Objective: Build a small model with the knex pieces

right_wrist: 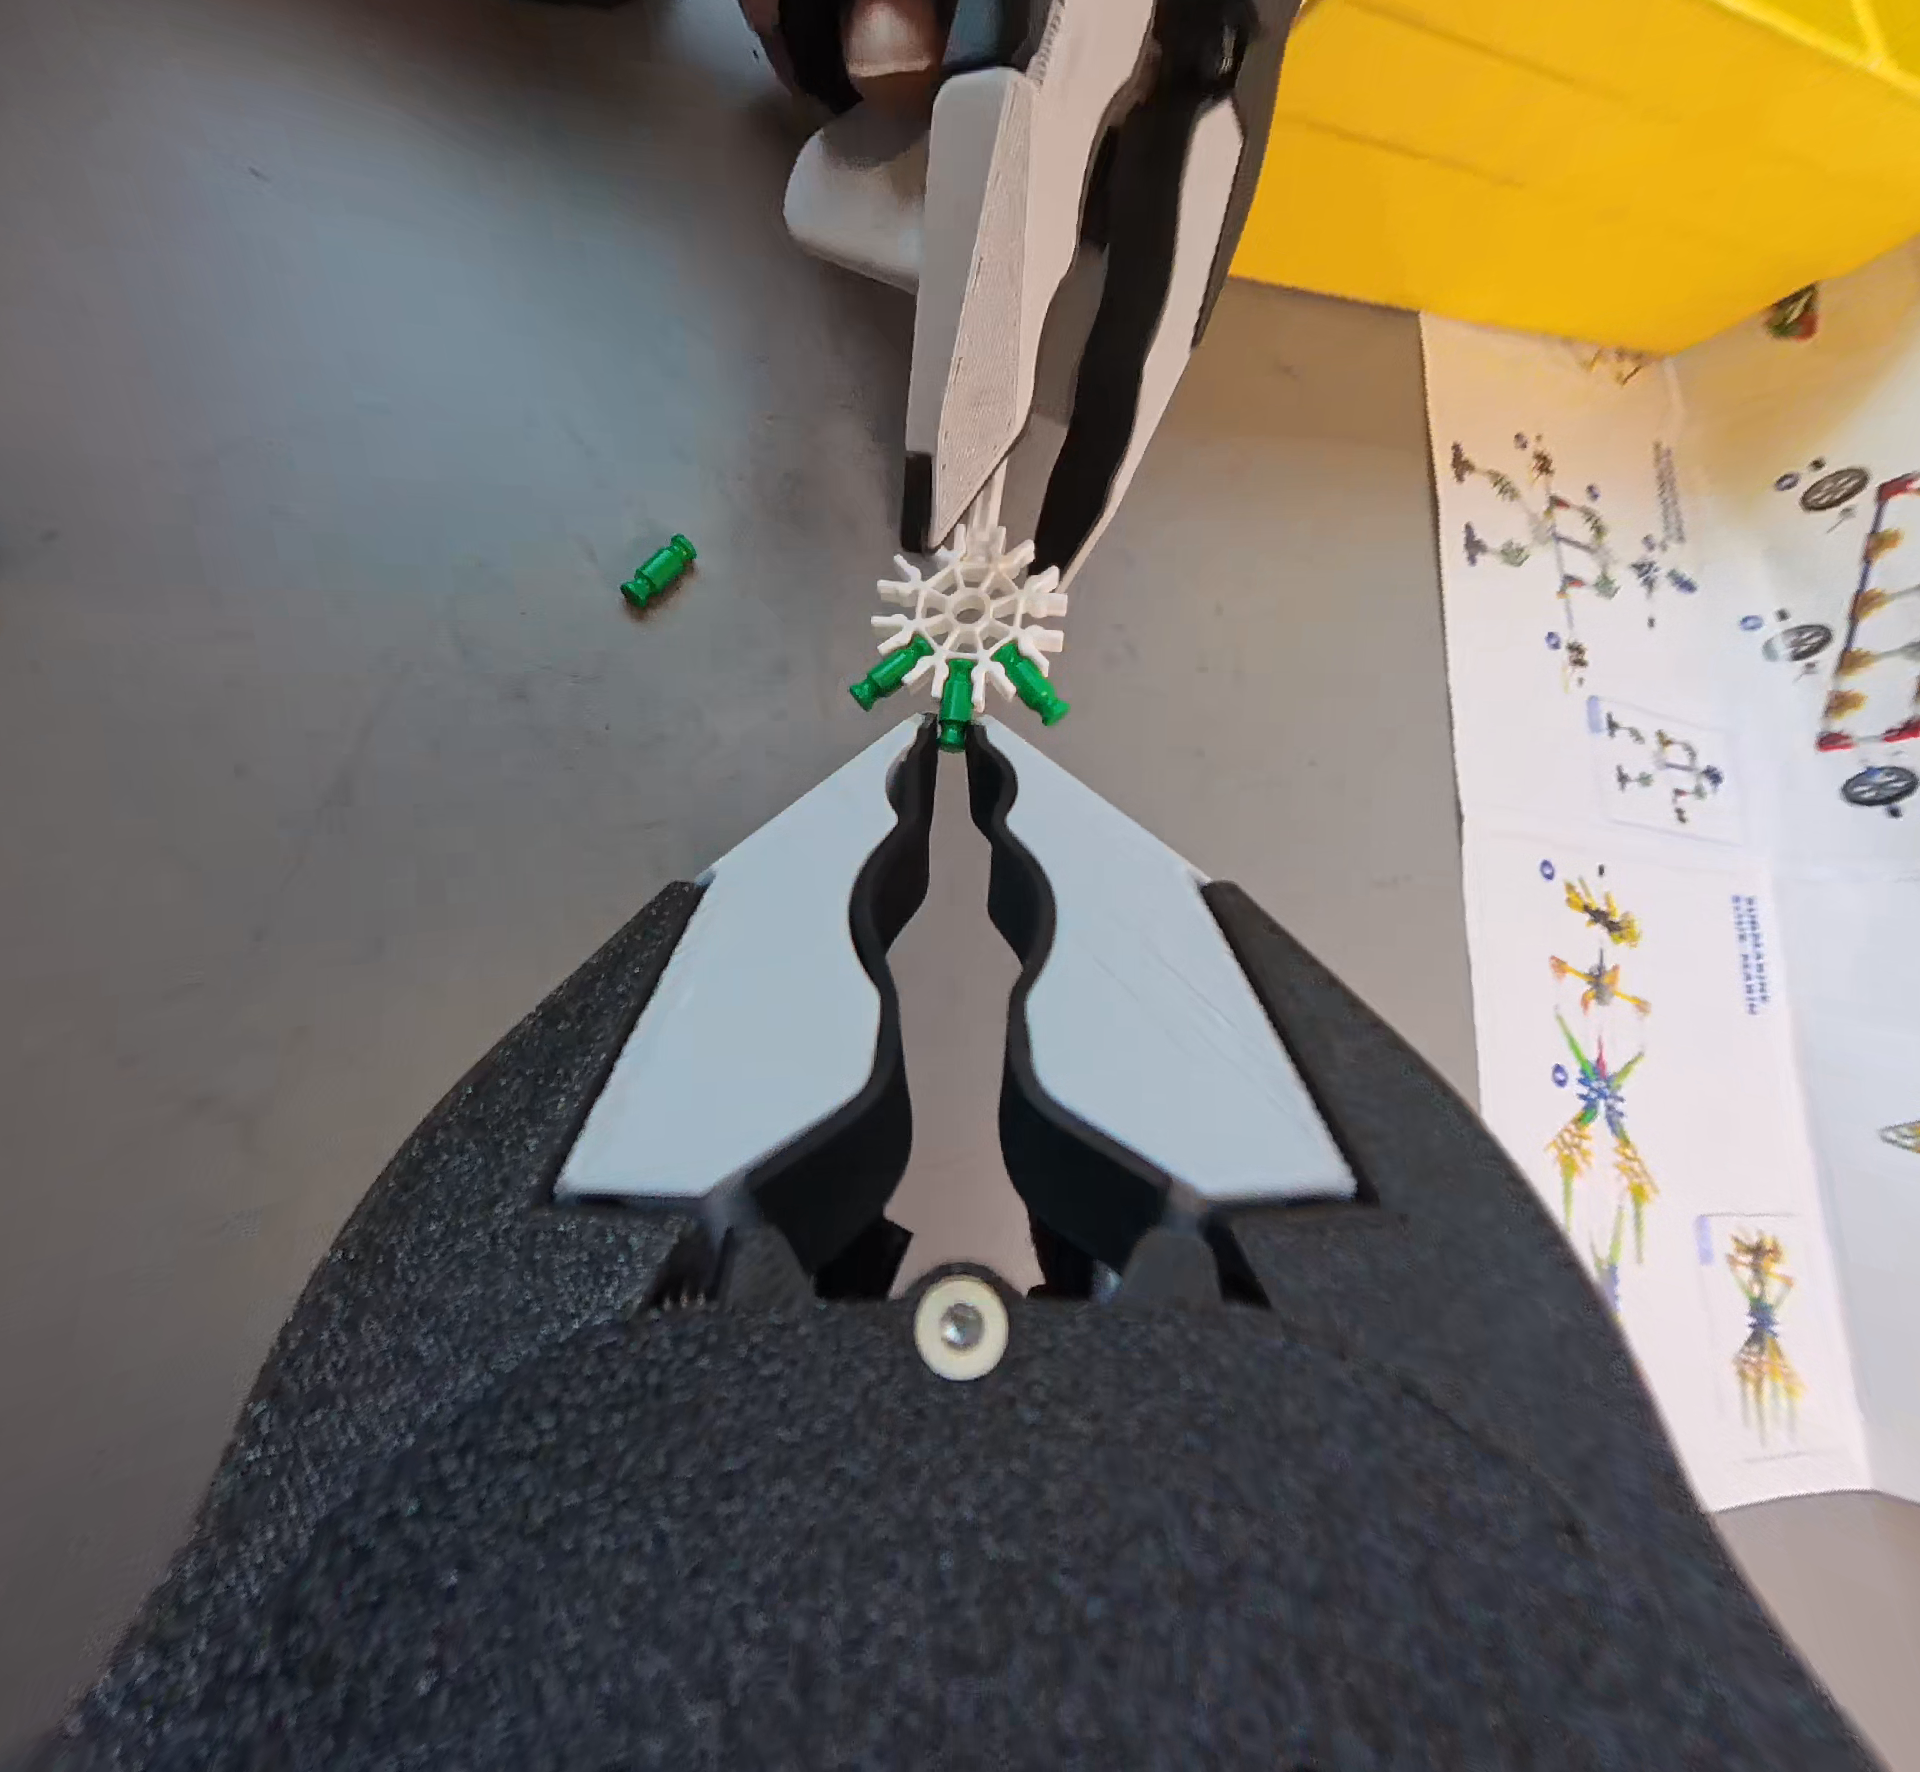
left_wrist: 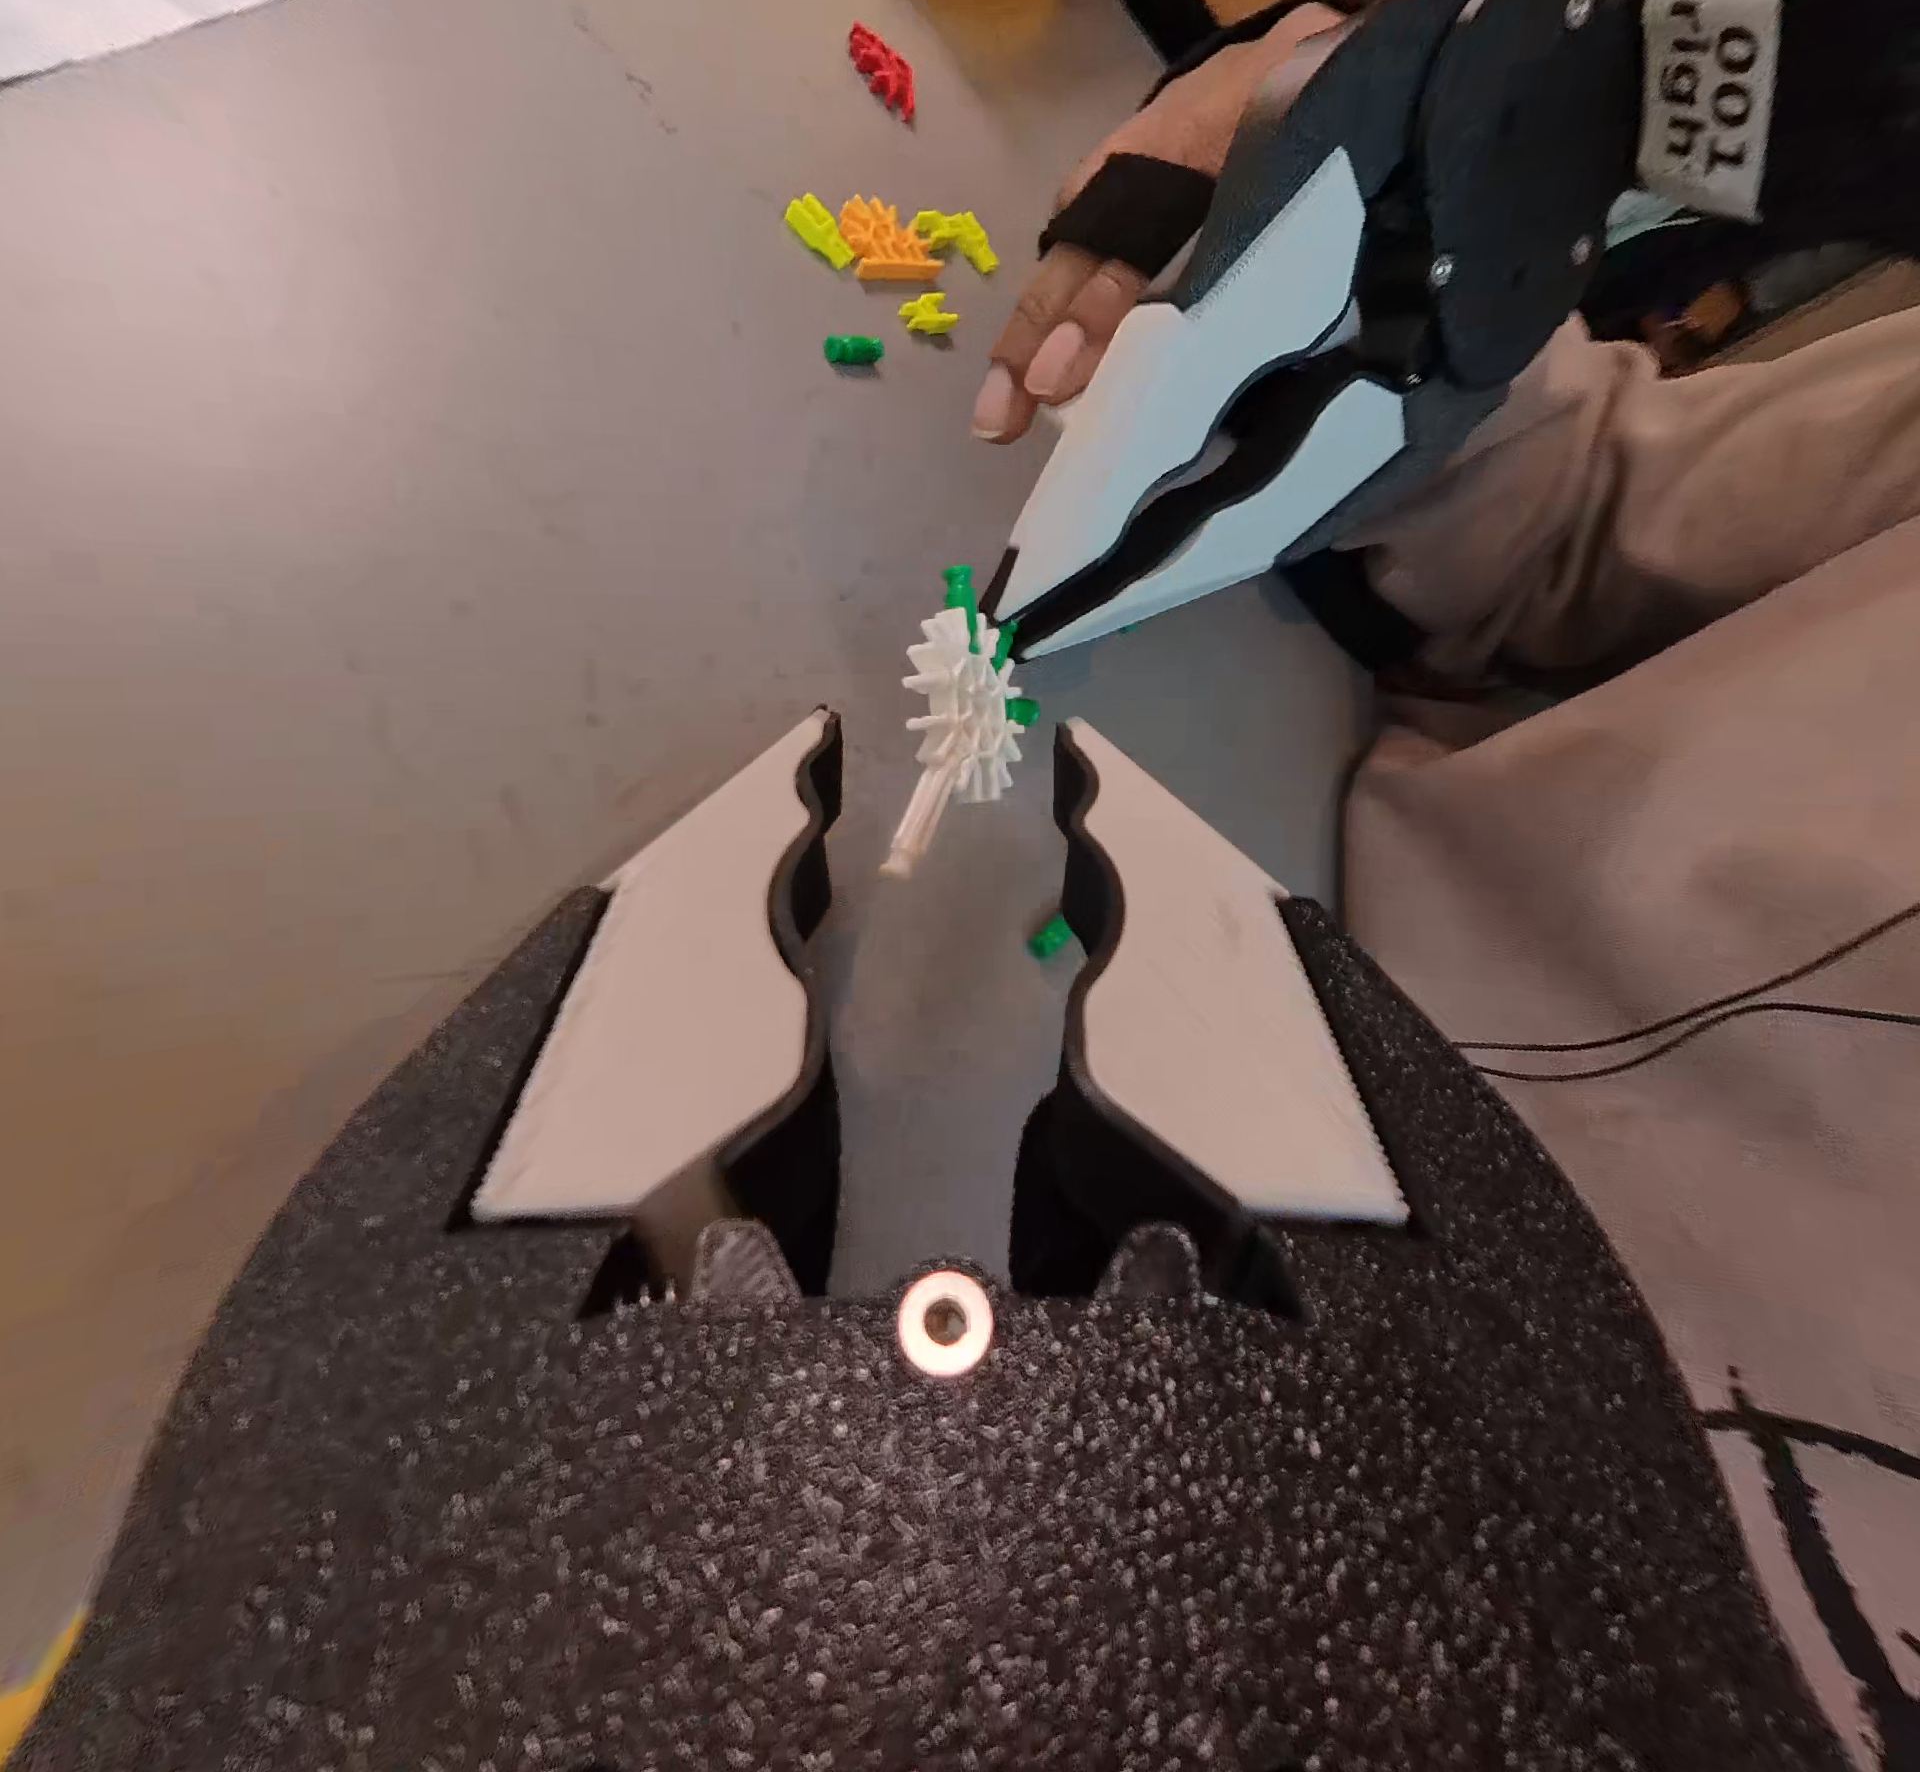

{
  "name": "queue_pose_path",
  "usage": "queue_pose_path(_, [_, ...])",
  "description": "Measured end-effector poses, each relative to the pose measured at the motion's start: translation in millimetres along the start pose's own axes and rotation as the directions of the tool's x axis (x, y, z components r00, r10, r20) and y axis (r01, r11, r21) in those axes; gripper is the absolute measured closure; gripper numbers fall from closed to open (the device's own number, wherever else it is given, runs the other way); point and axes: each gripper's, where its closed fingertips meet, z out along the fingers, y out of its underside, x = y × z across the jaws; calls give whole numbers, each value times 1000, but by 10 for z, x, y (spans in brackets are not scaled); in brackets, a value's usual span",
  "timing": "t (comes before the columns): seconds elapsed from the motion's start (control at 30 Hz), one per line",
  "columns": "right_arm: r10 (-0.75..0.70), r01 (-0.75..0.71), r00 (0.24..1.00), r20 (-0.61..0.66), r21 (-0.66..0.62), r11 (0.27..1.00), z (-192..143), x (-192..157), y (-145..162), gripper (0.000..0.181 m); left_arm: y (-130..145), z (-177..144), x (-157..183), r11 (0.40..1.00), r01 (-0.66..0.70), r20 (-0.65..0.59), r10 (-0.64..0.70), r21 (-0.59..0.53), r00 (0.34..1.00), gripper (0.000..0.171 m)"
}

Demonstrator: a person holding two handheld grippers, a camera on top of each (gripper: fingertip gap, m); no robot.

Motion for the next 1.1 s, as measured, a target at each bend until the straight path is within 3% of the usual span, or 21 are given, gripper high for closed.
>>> queue_pose_path(0.1, [-76,77,997,-20,65,995,-83,-15,-86,177,-11,55,134,998,57,-114,-55,13,992,131])
queue_pose_path(0.17, [-83,84,996,-15,103,991,-128,-34,-134,177,2,89,218,998,62,-168,-60,6,984,142])
queue_pose_path(0.27, [-73,75,997,-14,126,989,-178,-18,-140,177,-40,100,282,998,63,-202,-55,31,978,157])
queue_pose_path(0.43, [-11,13,1000,-12,187,982,-246,46,-166,177,-116,88,312,996,50,-208,-33,77,978,165])
queue_pose_path(0.57, [173,-181,983,53,270,946,-298,138,-220,176,-207,44,332,991,23,-198,4,134,980,166])
queue_pose_path(0.73, [363,-405,914,181,361,840,-352,213,-328,172,-314,-36,363,979,2,-201,40,203,979,166])
queue_pose_path(0.93, [438,-511,859,267,376,773,-331,204,-375,173,-333,-45,394,976,-4,-215,53,219,975,166])
queue_pose_path(1.1, [466,-537,843,268,382,752,-339,248,-380,175,-360,-49,383,972,10,-216,42,235,975,166])
